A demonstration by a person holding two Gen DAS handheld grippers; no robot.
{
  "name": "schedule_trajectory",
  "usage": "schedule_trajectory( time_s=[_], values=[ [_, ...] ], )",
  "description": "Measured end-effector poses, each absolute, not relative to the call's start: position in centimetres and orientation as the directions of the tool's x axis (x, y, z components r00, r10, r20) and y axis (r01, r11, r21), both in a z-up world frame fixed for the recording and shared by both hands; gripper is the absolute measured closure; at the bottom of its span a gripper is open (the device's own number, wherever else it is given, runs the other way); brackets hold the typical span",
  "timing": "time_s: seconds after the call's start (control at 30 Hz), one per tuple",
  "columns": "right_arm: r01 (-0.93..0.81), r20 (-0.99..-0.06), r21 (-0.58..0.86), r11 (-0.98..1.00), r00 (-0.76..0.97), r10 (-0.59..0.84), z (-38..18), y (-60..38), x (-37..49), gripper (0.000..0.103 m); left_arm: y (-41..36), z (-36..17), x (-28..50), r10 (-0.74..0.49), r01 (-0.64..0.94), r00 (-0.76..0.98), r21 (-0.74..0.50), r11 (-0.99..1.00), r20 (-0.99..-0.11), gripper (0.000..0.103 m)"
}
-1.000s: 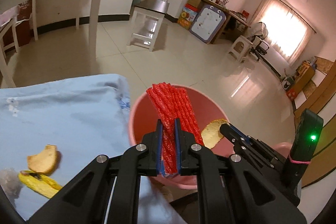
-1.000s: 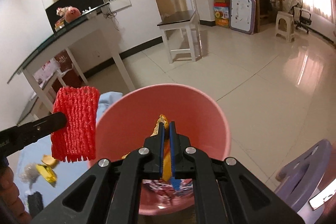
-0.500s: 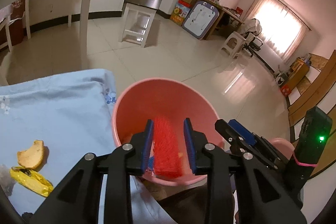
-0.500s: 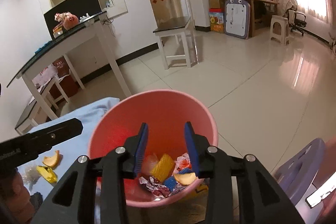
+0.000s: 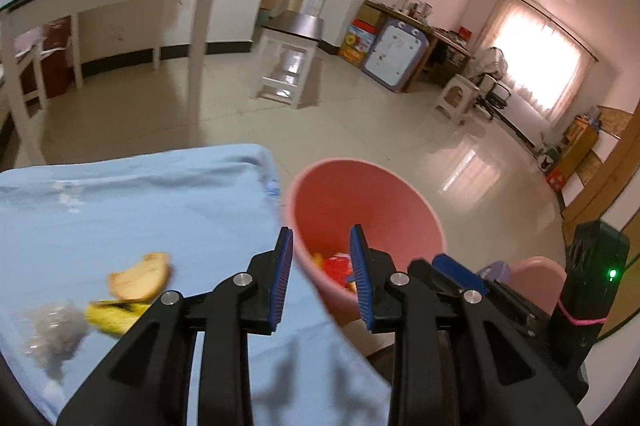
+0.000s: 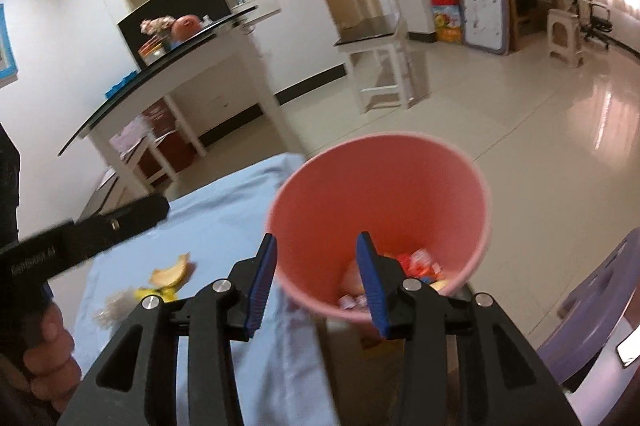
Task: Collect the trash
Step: 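Withdraw both tools from the bucket back over the table, then grasp the yellow wrapper with the right tool while the left tool grasps the clear bubble wrap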
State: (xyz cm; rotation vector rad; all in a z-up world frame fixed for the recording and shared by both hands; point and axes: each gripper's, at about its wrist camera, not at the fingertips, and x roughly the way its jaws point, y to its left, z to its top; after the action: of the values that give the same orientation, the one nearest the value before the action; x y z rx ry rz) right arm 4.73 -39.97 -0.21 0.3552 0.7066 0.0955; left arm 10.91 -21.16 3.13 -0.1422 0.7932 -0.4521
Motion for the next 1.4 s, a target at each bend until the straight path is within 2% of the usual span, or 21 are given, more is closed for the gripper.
schedule_trajectory(
  time_s=[0.27,0.6,0.8,0.87,0.97,1.1,1.17,1.23,1.4],
  values=[
    [-0.030,-0.609,0.425,0.905,0.730,0.311,-0.7,-34.9,2.4,0.059,-13.1,4.6,8.5,-0.333,0.225,0.703,-0.248,0.942,-0.629,0.074],
    [-0.145,-0.610,0.385,0.912,0.701,0.369,-0.6,-29.4,-1.0,0.058,-3.7,4.2,5.3,-0.185,0.049,0.757,-0.227,0.973,-0.627,0.074],
    [-0.208,-0.603,0.362,0.909,0.691,0.398,0.0,-27.8,-1.8,0.040,0.9,2.8,4.3,-0.122,-0.002,0.753,-0.188,0.982,-0.647,0.074],
    [-0.242,-0.596,0.346,0.906,0.689,0.412,0.4,-27.0,-1.9,0.028,2.0,2.1,4.3,-0.115,-0.013,0.744,-0.187,0.982,-0.659,0.074],
    [-0.267,-0.601,0.314,0.911,0.687,0.409,0.4,-26.1,-1.8,0.019,3.1,0.9,4.1,-0.127,-0.005,0.714,-0.186,0.982,-0.689,0.074],
    [-0.310,-0.645,0.313,0.898,0.625,0.440,-0.6,-24.8,-0.2,0.020,3.5,-0.8,4.7,-0.155,0.031,0.668,-0.180,0.983,-0.728,0.074],
    [-0.336,-0.665,0.317,0.887,0.589,0.460,-1.1,-24.1,0.9,0.033,3.4,-1.5,4.8,-0.171,0.056,0.646,-0.178,0.982,-0.744,0.073],
    [-0.368,-0.676,0.309,0.877,0.564,0.475,-1.5,-23.3,2.1,0.037,3.3,-2.2,5.2,-0.184,0.080,0.623,-0.172,0.982,-0.760,0.073],
    [-0.496,-0.692,0.196,0.846,0.540,0.478,-1.8,-20.3,4.9,0.039,2.9,-3.2,5.9,-0.200,0.111,0.597,-0.167,0.980,-0.777,0.073]
  ],
)
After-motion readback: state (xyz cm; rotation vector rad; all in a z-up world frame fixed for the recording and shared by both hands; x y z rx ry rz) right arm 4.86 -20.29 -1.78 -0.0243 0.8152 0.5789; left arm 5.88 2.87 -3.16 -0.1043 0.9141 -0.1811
